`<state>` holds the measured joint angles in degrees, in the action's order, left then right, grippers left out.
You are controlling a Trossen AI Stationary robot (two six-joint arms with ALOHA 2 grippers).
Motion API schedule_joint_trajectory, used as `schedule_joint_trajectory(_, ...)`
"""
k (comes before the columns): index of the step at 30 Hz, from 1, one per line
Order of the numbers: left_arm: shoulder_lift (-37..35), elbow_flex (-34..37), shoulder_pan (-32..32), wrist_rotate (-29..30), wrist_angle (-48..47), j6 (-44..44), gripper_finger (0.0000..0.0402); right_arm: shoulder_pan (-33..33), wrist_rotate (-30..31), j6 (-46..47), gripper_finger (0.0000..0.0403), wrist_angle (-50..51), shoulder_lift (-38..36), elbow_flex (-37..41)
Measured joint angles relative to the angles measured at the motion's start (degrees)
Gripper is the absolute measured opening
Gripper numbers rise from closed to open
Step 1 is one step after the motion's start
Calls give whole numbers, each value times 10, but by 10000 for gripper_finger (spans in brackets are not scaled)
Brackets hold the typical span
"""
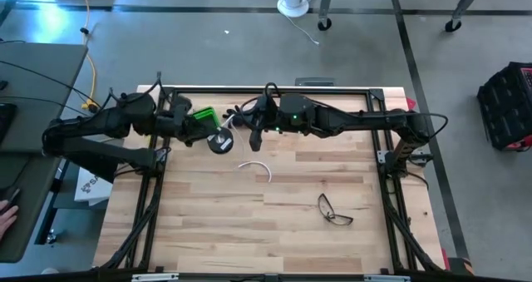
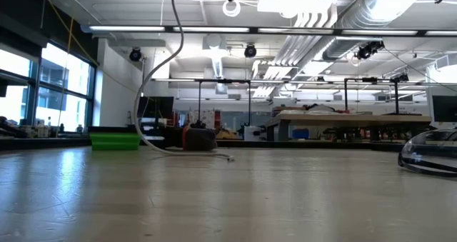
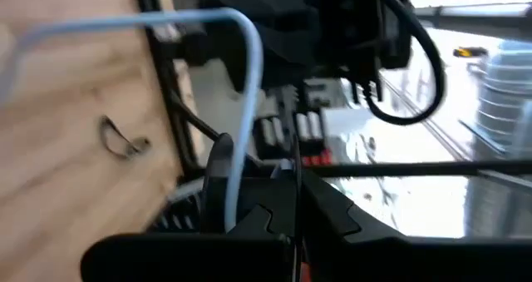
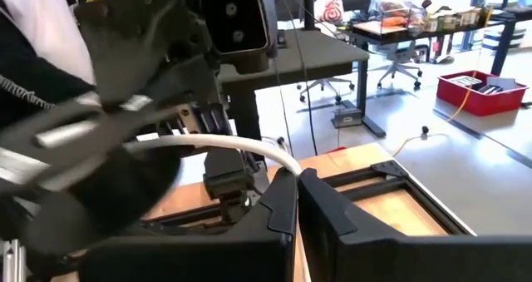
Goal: Coil cords
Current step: Coil the white wire on the spool
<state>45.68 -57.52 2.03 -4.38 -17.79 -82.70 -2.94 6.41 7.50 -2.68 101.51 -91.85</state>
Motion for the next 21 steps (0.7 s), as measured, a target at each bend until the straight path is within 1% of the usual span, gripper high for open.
schedule_joint_trajectory(6, -19, 0, 23, 45, -59, 58, 0, -3, -3, 2, 0, -1, 0, 0)
schedule_joint_trajectory(13, -20, 0, 45, 119, -31, 162, 0, -2, -5, 8, 0, -1, 0, 0)
schedule_joint_trajectory(16, -20, -1, 52, 129, -7, 203, 0, -5, -7, 15, 0, -1, 0, 0)
schedule_joint_trajectory(21, -15, -31, 59, 135, -12, 286, 0, -5, -8, 17, 0, -13, 0, 0)
